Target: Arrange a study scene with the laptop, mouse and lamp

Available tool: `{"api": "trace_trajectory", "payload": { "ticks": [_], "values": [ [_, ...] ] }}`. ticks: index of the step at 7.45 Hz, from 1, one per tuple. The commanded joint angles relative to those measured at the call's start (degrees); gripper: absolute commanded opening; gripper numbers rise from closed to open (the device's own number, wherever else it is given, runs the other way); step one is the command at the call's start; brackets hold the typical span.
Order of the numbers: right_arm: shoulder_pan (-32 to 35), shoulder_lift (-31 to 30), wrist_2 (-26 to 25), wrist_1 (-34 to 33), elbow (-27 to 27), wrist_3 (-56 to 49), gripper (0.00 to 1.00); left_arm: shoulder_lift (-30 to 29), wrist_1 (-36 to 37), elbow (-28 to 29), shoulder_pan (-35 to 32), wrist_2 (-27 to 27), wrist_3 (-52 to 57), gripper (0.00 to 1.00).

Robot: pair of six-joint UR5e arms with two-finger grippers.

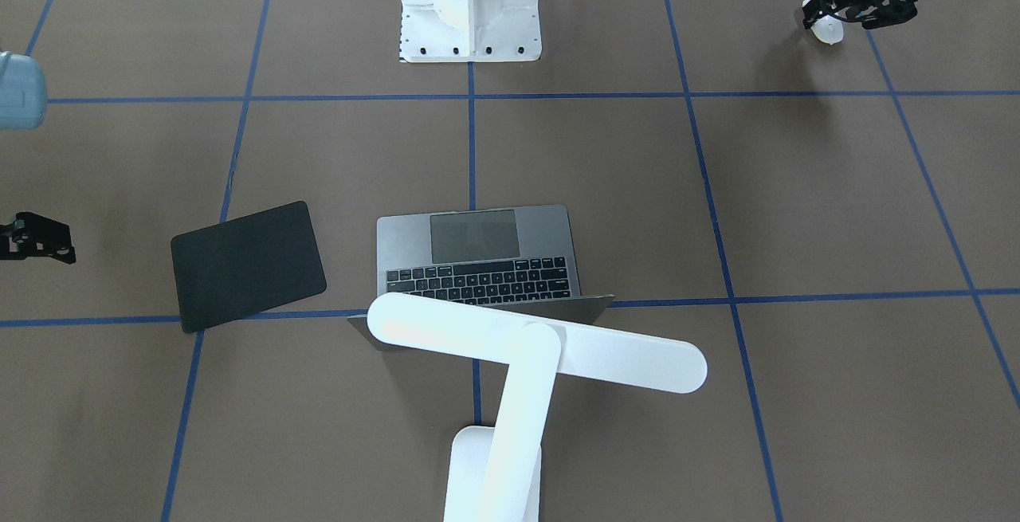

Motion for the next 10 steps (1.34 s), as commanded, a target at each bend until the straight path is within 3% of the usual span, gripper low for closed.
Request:
{"api": "trace_trajectory", "payload": {
  "ticks": [1,3,4,6,10],
  "values": [
    [0.0,0.0,-0.1,0.0,-0.2,0.0,0.99,-0.6,0.0,0.1,1.0,0.5,0.0,0.85],
    [-0.1,0.0,-0.2,0.0,-0.2,0.0,0.99,0.3,-1.1,0.1,0.9,0.5,0.1,0.39],
    [-0.2,0.0,-0.2,0.0,-0.1,0.1,0.99,2.3,-3.7,0.0,0.9,0.6,0.2,0.23],
    [-0.5,0.0,-0.1,0.0,0.0,1.0,0.99,5.2,-8.6,0.0,0.7,0.5,0.3,0.18],
    [-1.1,0.0,-0.2,0.0,-0.5,1.0,0.99,4.8,-8.7,-4.4,-1.7,0.2,1.0,0.18]
  ]
}}
